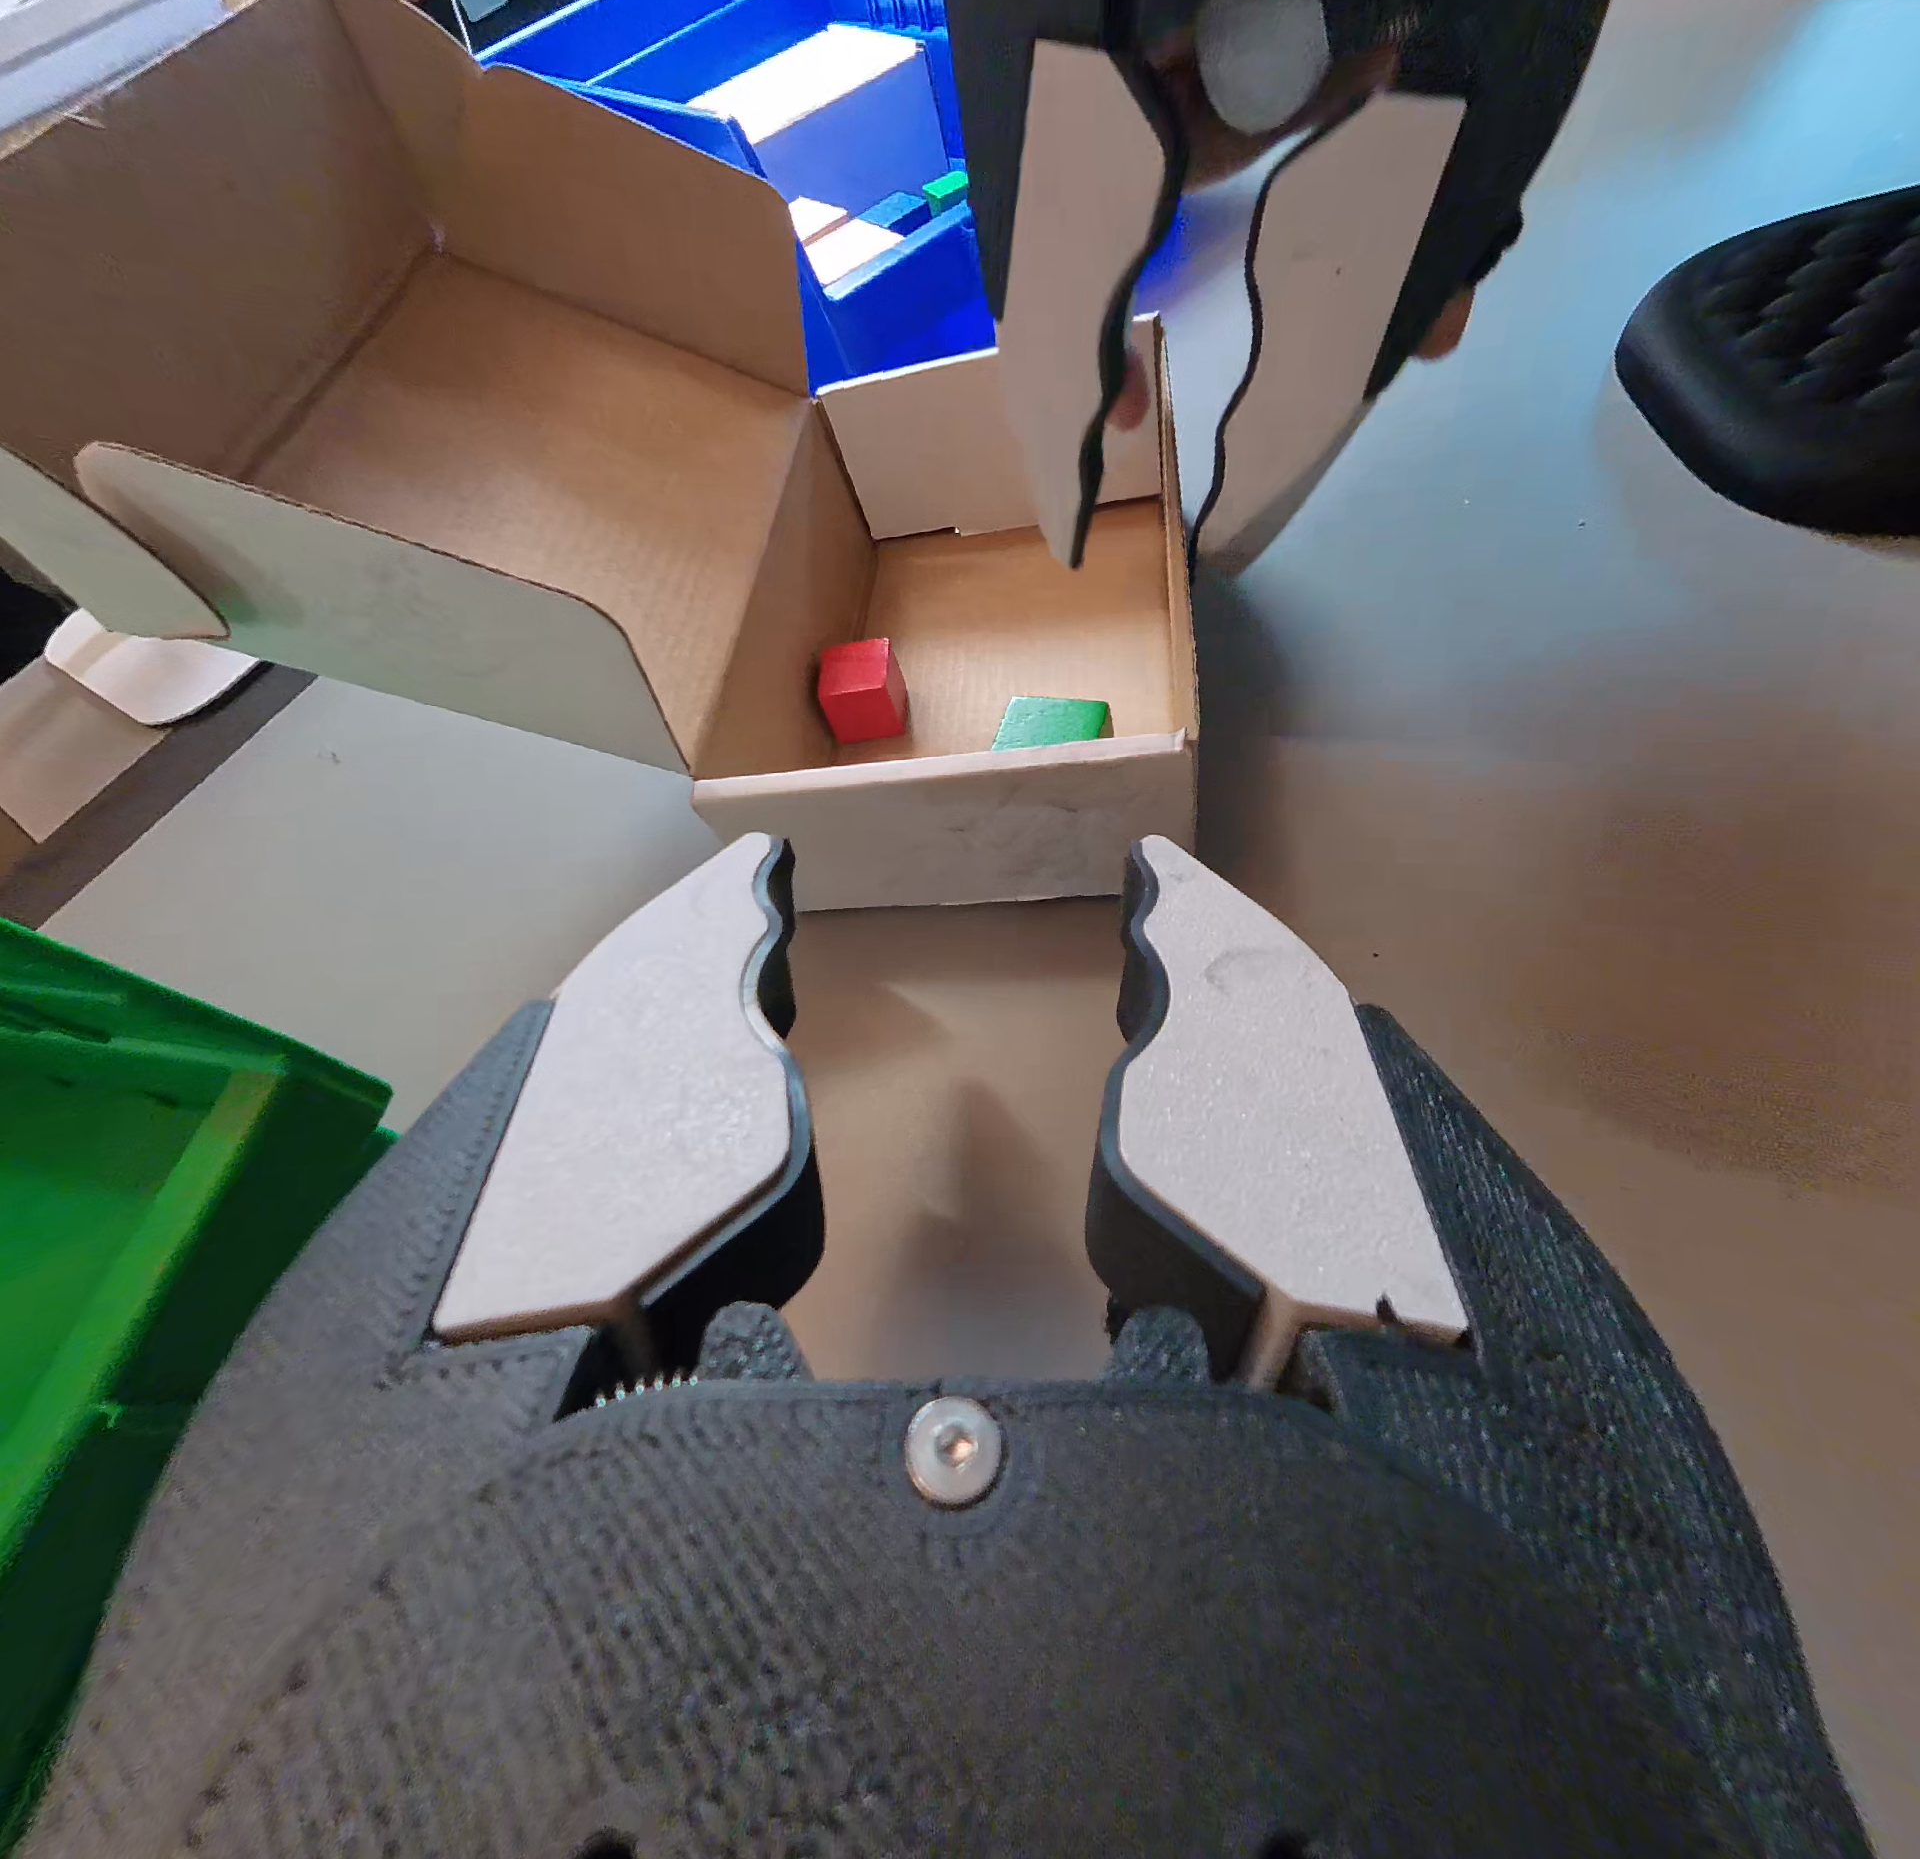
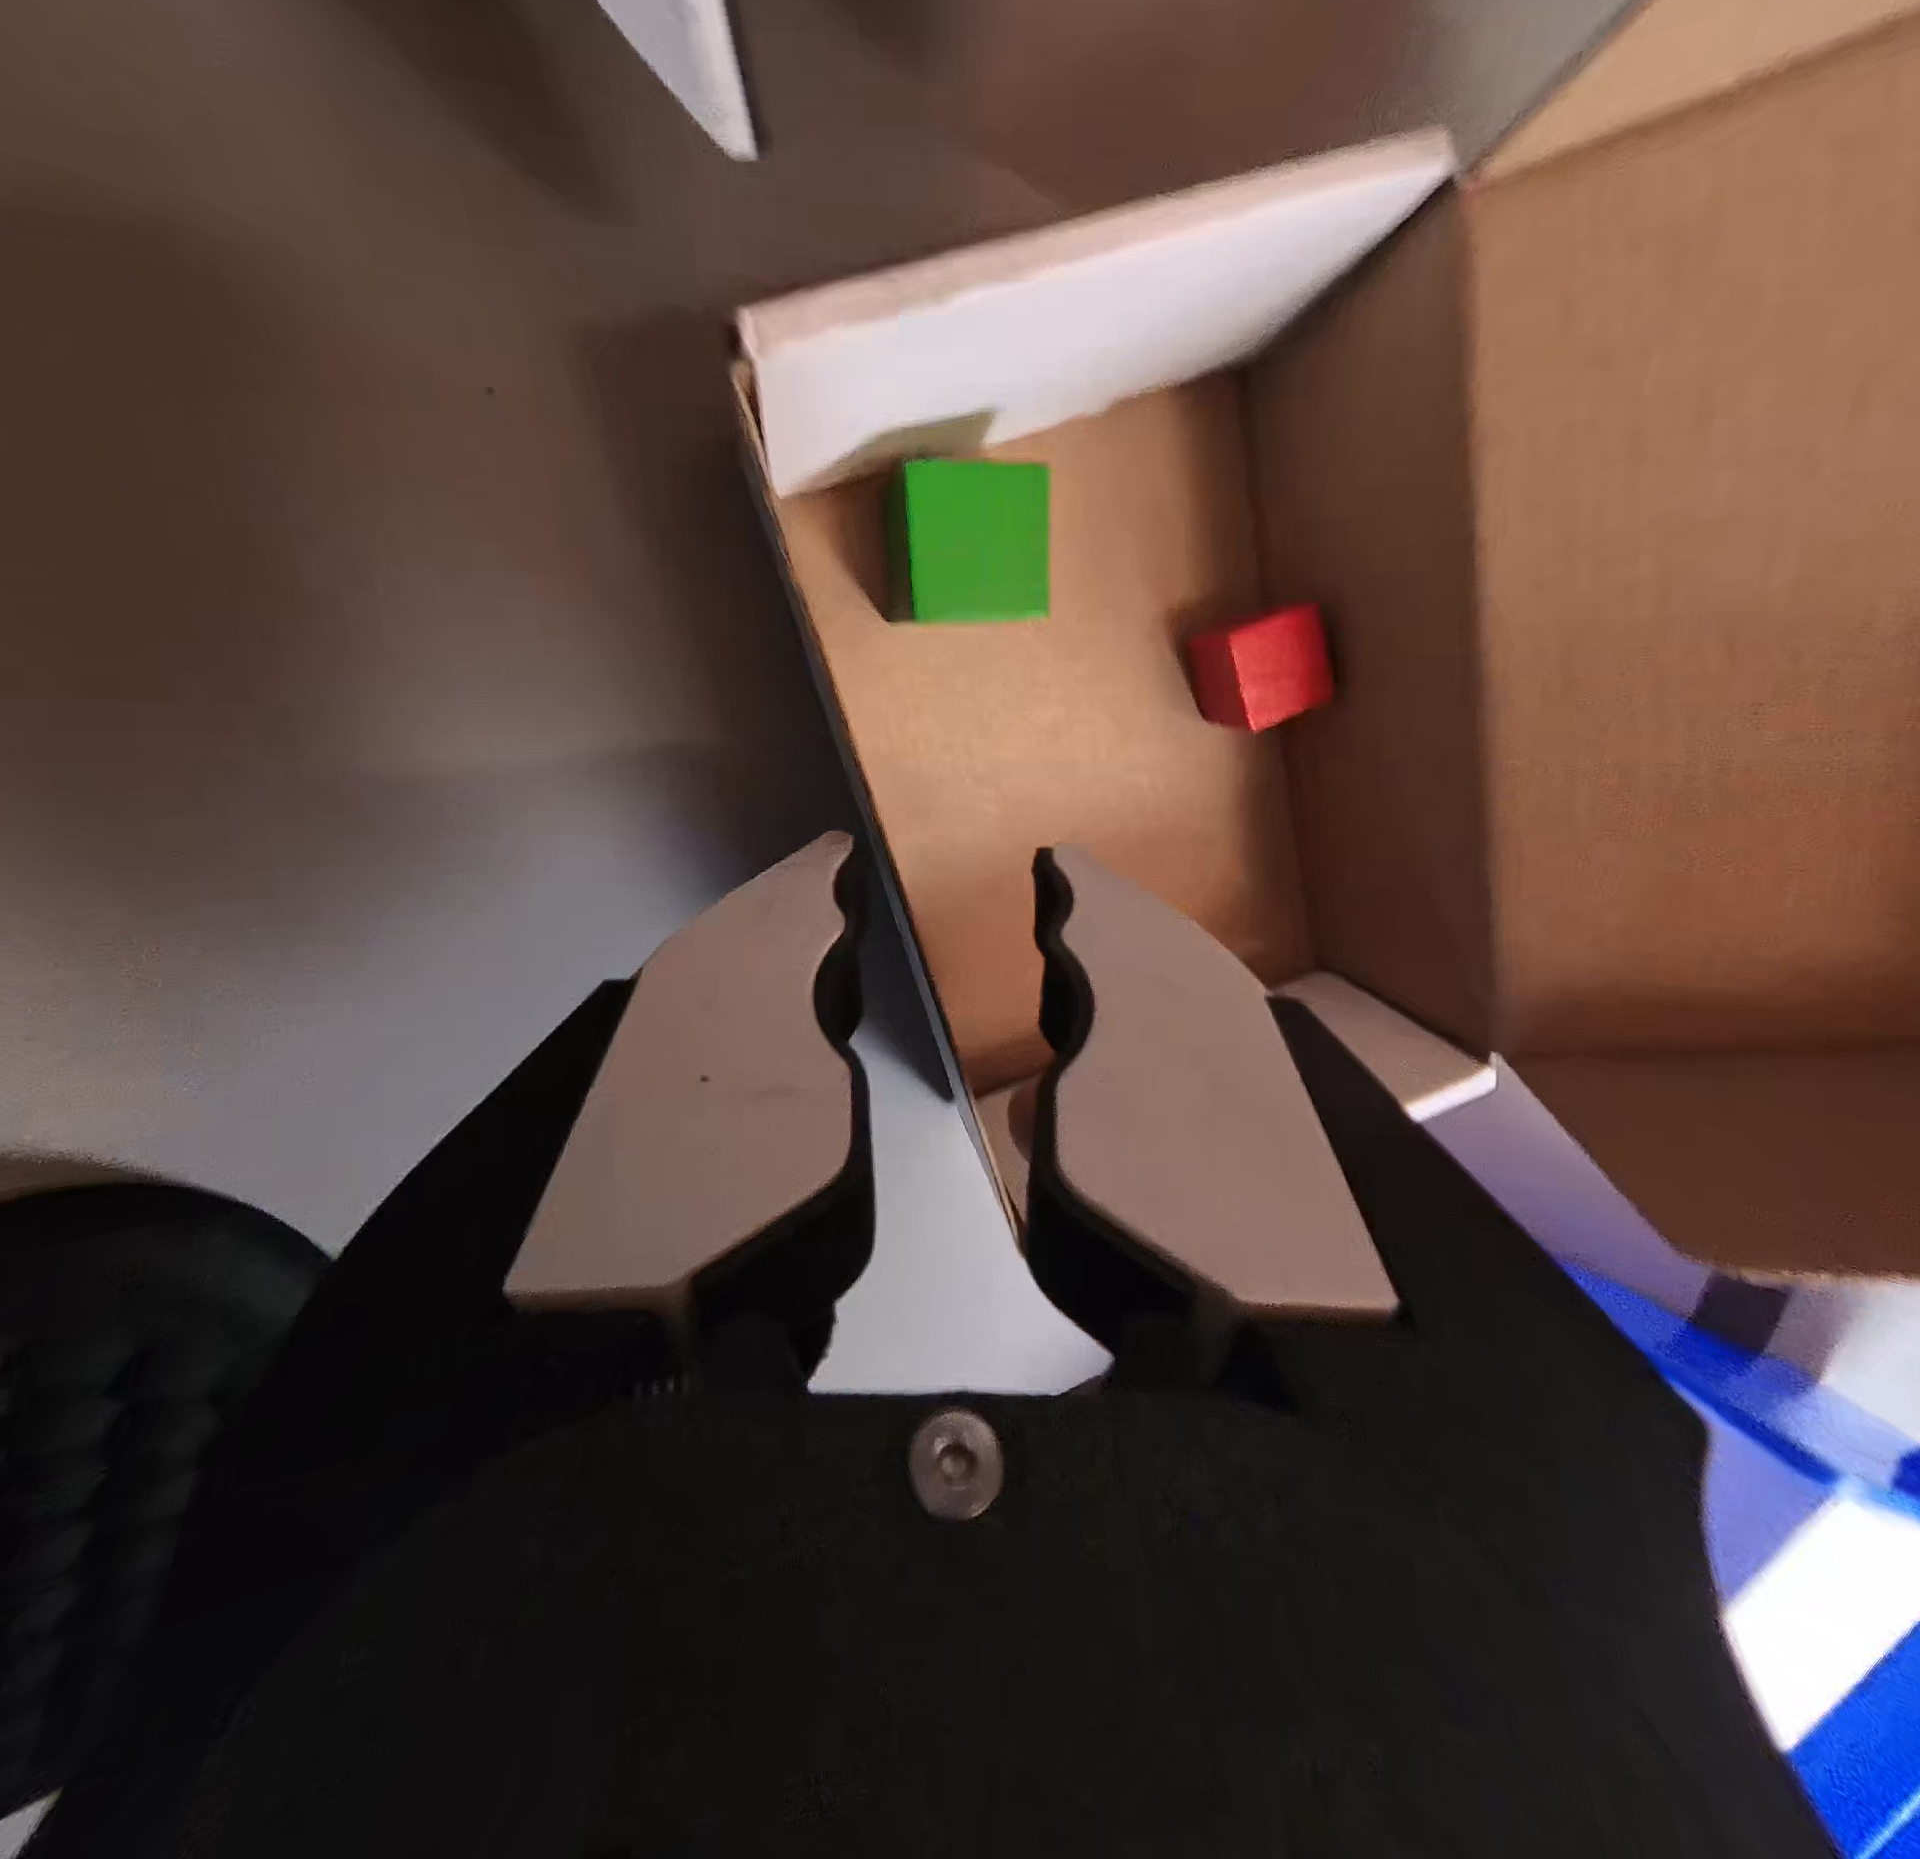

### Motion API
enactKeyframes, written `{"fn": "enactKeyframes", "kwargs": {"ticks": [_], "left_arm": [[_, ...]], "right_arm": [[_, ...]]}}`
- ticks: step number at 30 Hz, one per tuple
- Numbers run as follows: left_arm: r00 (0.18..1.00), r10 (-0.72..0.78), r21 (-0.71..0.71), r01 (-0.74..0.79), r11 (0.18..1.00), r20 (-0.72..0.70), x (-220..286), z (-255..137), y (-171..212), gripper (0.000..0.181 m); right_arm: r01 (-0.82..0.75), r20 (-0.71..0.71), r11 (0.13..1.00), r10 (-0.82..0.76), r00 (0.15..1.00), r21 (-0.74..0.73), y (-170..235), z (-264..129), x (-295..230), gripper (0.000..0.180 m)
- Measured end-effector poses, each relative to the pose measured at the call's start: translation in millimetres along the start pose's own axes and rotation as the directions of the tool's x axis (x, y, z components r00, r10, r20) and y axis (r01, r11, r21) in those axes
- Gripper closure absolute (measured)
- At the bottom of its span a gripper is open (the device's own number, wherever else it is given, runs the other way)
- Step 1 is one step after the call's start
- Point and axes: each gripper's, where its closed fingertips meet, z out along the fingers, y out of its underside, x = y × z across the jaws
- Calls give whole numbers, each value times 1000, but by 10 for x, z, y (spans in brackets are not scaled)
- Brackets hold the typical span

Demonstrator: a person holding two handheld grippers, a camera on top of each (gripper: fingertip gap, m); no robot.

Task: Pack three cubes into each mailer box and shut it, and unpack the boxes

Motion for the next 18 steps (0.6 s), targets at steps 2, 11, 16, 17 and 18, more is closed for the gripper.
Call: {"fn": "enactKeyframes", "kwargs": {"ticks": [2, 11, 16, 17, 18], "left_arm": [[1000, -4, 3, 4, 1000, 3, -15, -6, -4, 121], [1000, -3, 6, 3, 1000, 6, -37, -17, -10, 121], [1000, -5, 11, 5, 1000, 5, -41, -27, -20, 121], [1000, -3, 12, 3, 1000, 3, -34, -27, -23, 121], [1000, -1, 12, 1, 1000, 2, -27, -27, -25, 120]], "right_arm": [[23, 4, 1000, -23, 1000, -2, -78, 48, -23, 159], [126, -35, 992, -126, 991, 10, -337, 153, -3, 172], [210, -43, 978, -209, 977, 4, -387, 158, -85, 173], [224, -45, 974, -224, 974, 1, -391, 155, -101, 173], [235, -46, 972, -234, 971, 0, -396, 151, -117, 173]]}}
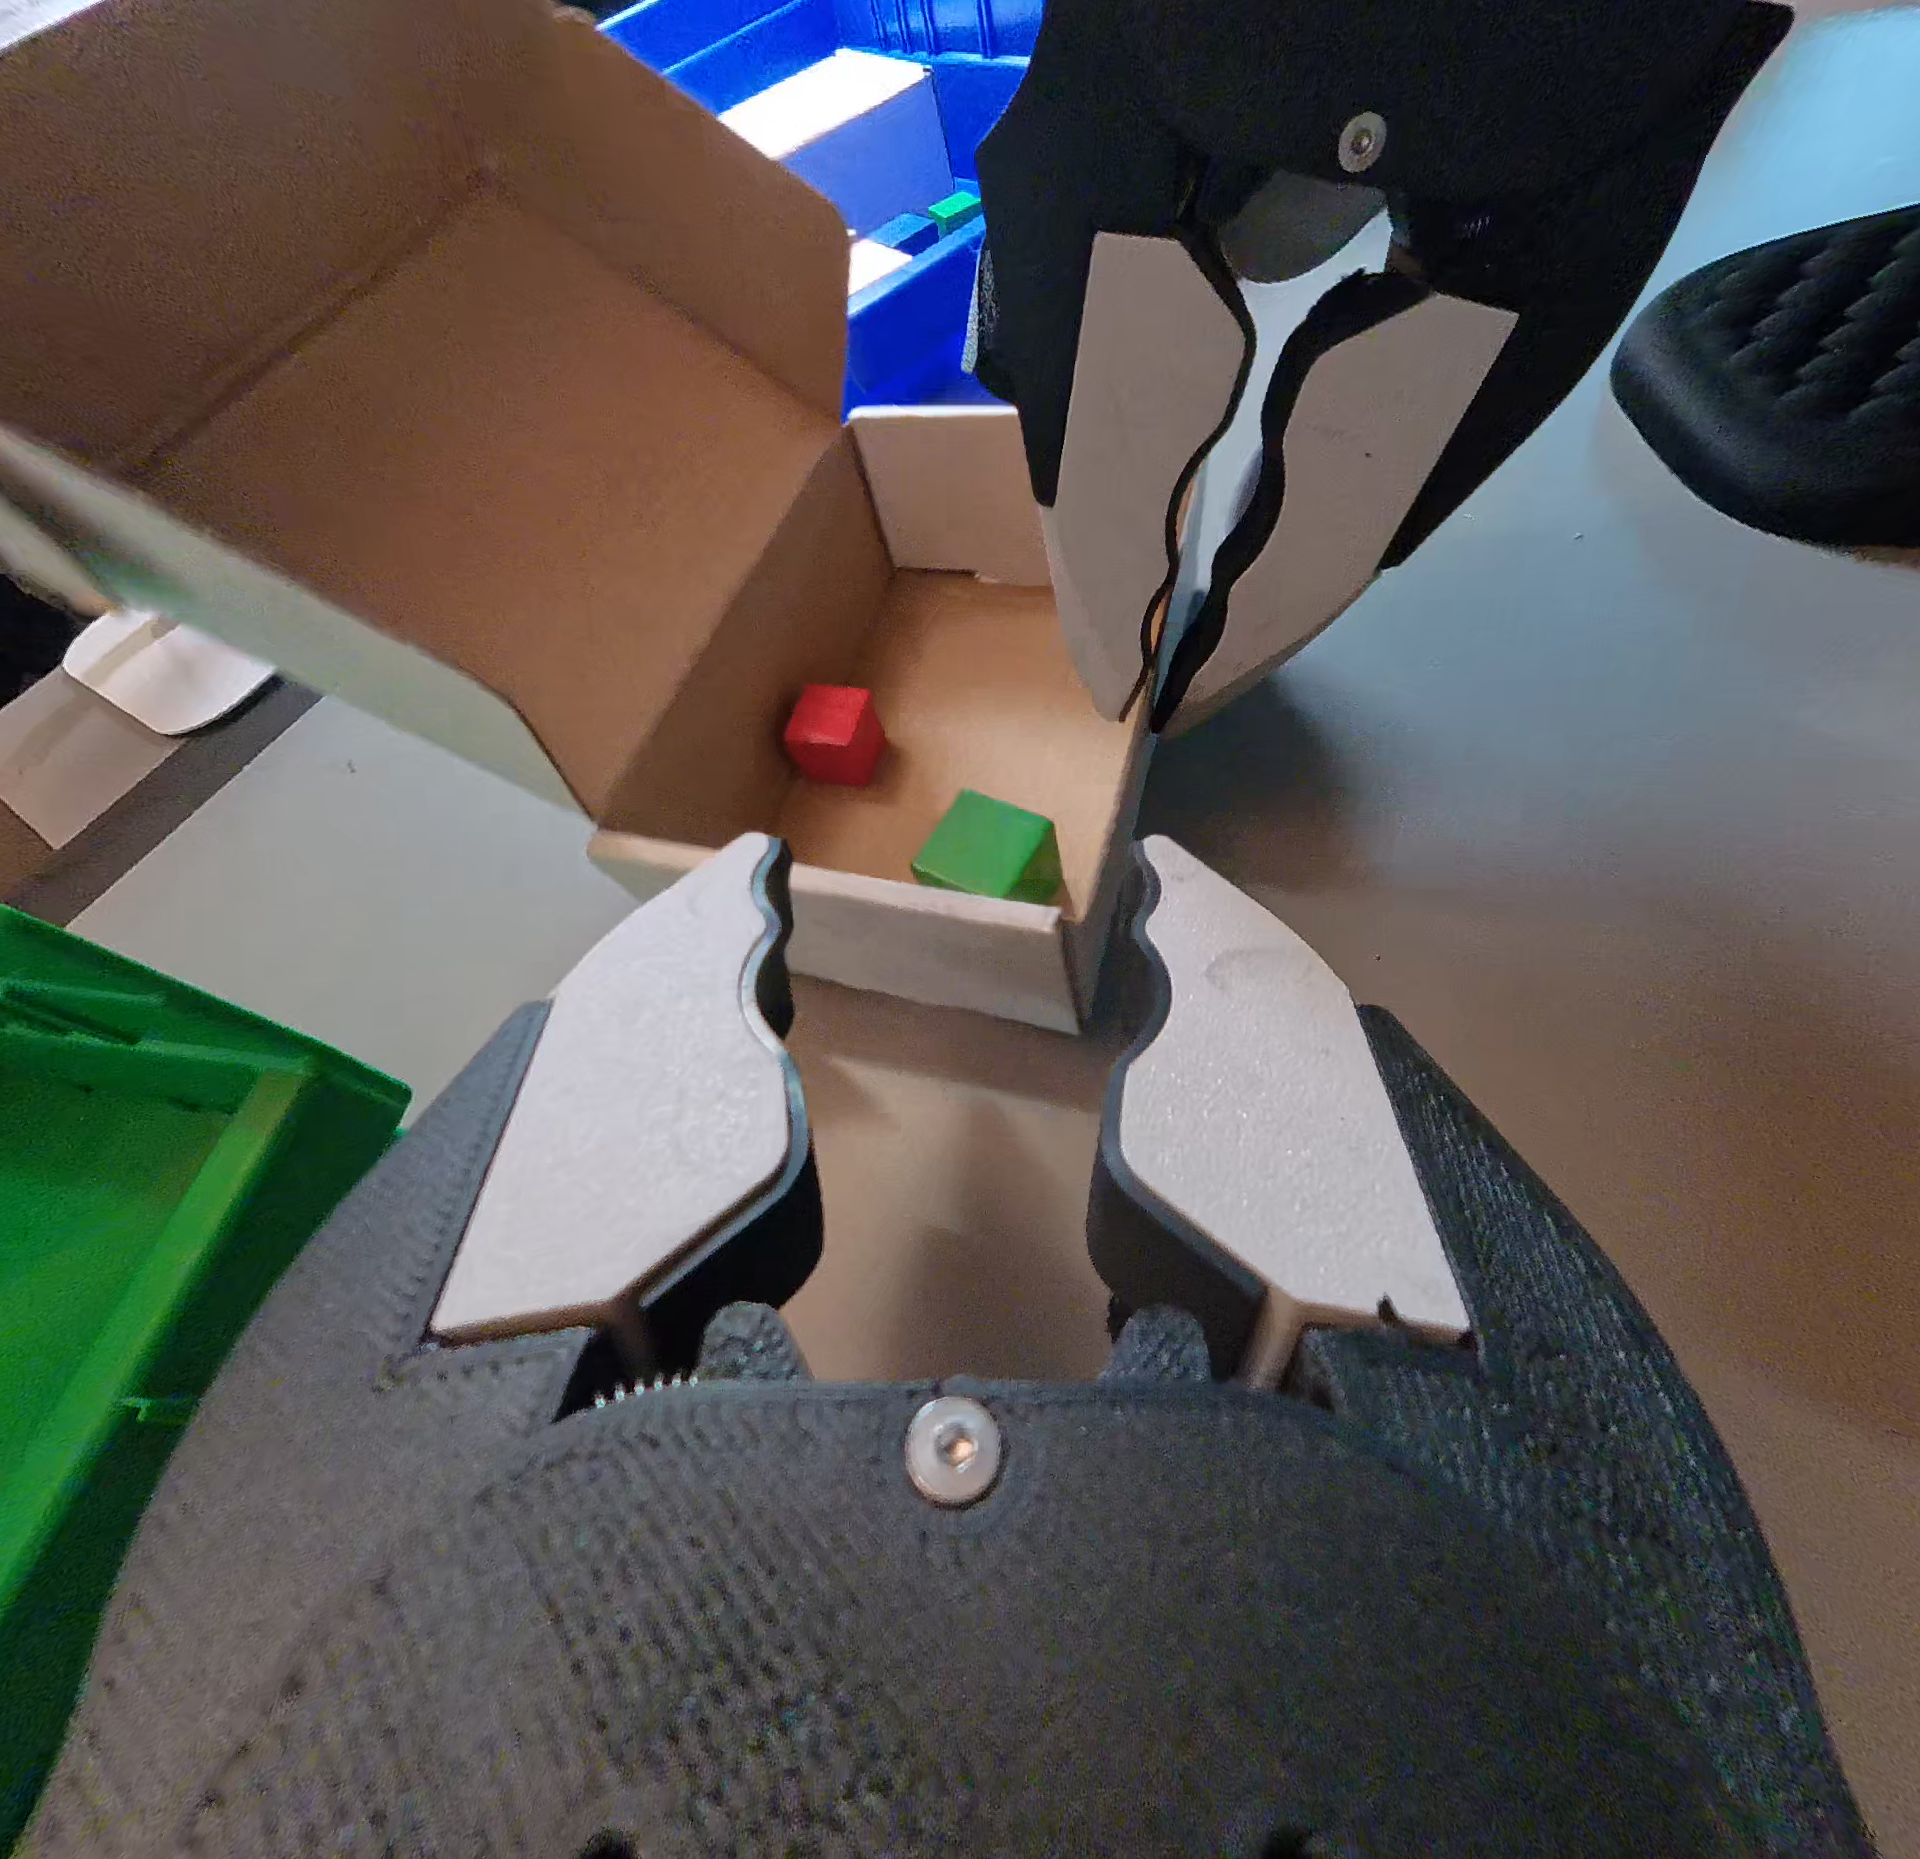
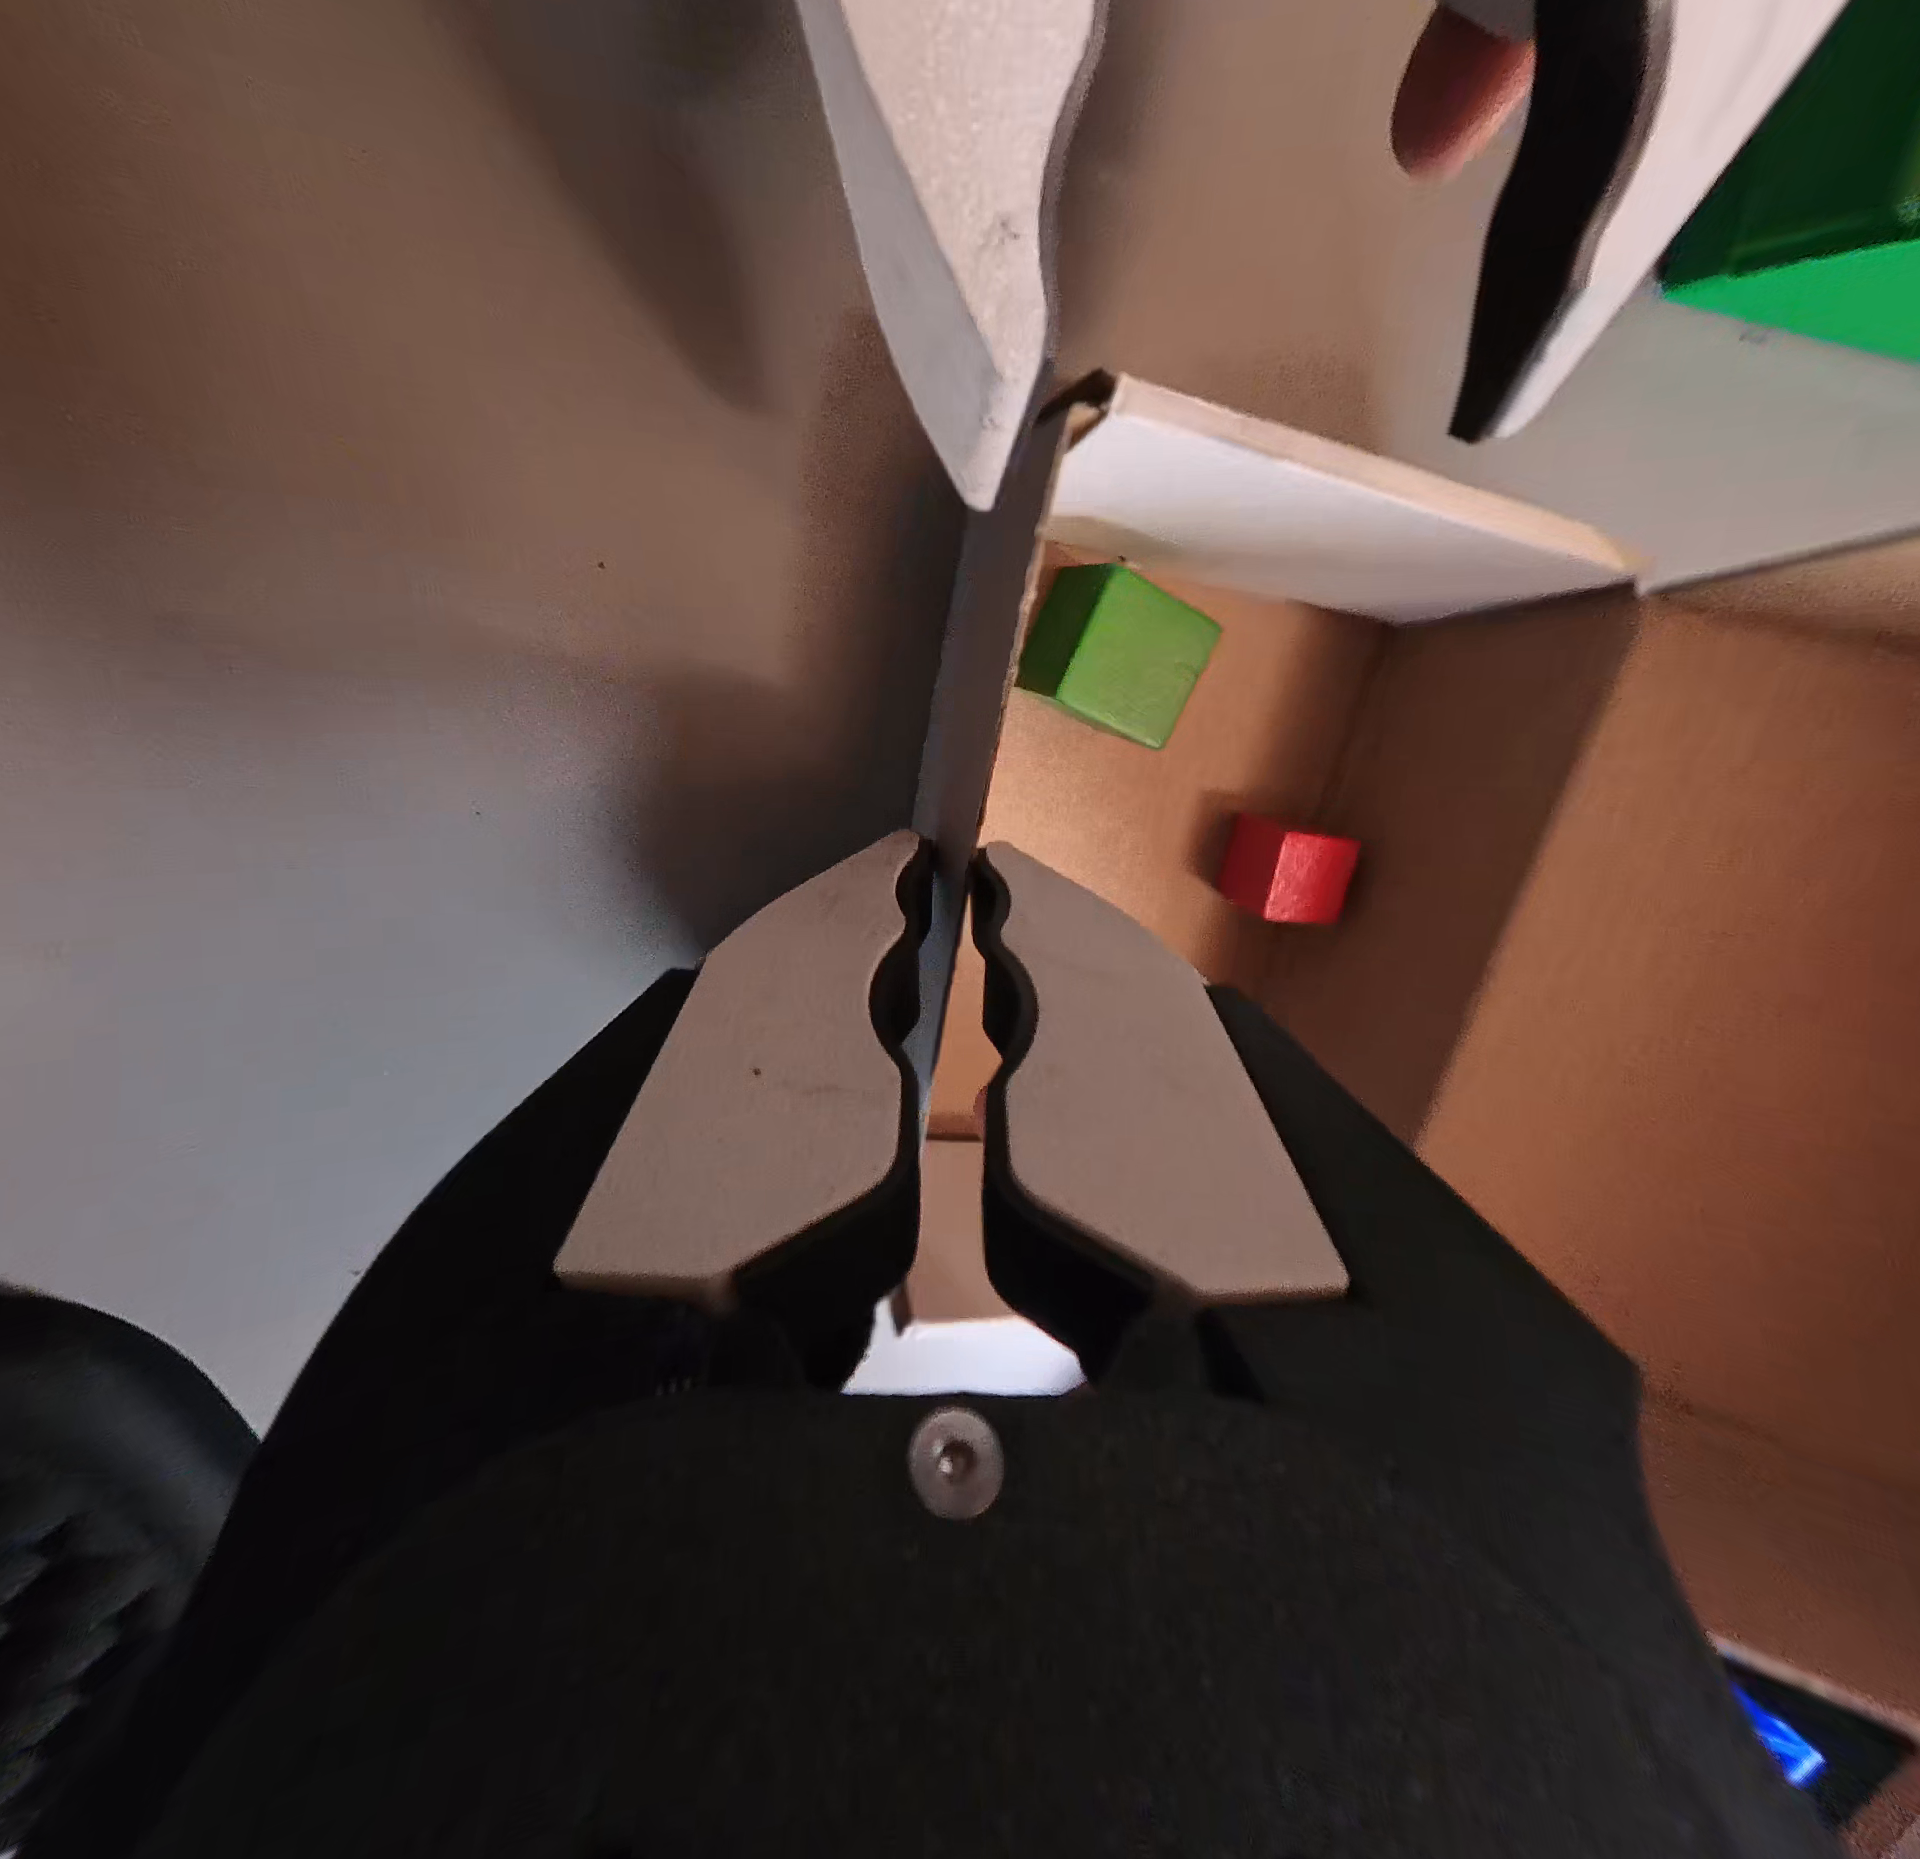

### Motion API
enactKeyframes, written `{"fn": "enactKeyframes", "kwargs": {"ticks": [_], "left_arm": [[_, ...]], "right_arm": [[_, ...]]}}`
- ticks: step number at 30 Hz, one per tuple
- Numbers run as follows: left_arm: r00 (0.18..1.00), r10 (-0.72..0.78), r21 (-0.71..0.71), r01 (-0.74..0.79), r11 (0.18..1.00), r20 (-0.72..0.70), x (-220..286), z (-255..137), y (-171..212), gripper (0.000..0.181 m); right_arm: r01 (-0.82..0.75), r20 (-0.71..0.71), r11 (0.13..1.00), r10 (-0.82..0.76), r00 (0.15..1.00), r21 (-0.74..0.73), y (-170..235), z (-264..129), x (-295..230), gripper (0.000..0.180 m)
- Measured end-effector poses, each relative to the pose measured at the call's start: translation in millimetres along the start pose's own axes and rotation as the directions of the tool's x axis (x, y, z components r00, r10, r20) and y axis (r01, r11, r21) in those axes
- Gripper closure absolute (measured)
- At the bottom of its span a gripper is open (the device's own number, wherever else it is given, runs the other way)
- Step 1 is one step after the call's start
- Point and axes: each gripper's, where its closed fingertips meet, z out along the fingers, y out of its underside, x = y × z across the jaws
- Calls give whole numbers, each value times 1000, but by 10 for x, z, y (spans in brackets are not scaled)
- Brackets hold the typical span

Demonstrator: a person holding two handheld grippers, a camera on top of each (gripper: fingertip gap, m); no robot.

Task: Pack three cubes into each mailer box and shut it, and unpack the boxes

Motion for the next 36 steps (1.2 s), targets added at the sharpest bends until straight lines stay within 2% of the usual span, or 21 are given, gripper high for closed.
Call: {"fn": "enactKeyframes", "kwargs": {"ticks": [3, 5, 8, 12, 17, 22, 25, 33, 36], "left_arm": [[1000, 9, 4, -9, 1000, -1, 19, -4, -14, 119], [1000, 10, 6, -10, 1000, -3, 28, -7, -23, 119], [1000, 10, 3, -10, 1000, -3, 29, -3, -16, 119], [1000, 11, 5, -11, 1000, 1, 23, -11, -24, 119], [1000, 12, 10, -12, 1000, 2, 11, -24, -35, 119], [1000, 24, 17, -24, 1000, 1, 7, -52, -54, 117], [999, 37, 19, -37, 999, 4, 7, -65, -59, 117], [999, 39, 20, -39, 999, 2, 0, -74, -56, 117], [999, 38, 17, -38, 999, 2, 3, -70, -51, 117]], "right_arm": [[-11, -9, 1000, 11, 1000, 15, -31, -18, 5, 170], [-55, 13, 996, 54, 998, 75, -112, -63, 13, 161], [-143, 54, 971, 135, 989, 193, -287, -175, 99, 156], [-235, 120, 935, 210, 970, 266, -418, -247, 259, 153], [-273, 149, 948, 249, 957, 165, -369, -36, 441, 151], [-252, 251, 967, 236, 939, 33, -386, 195, 308, 143], [-244, 285, 970, 238, 928, -15, -368, 267, 265, 147], [-210, 265, 978, 204, 943, -6, -383, 244, 270, 154], [-205, 218, 979, 197, 956, 13, -367, 159, 342, 154]]}}
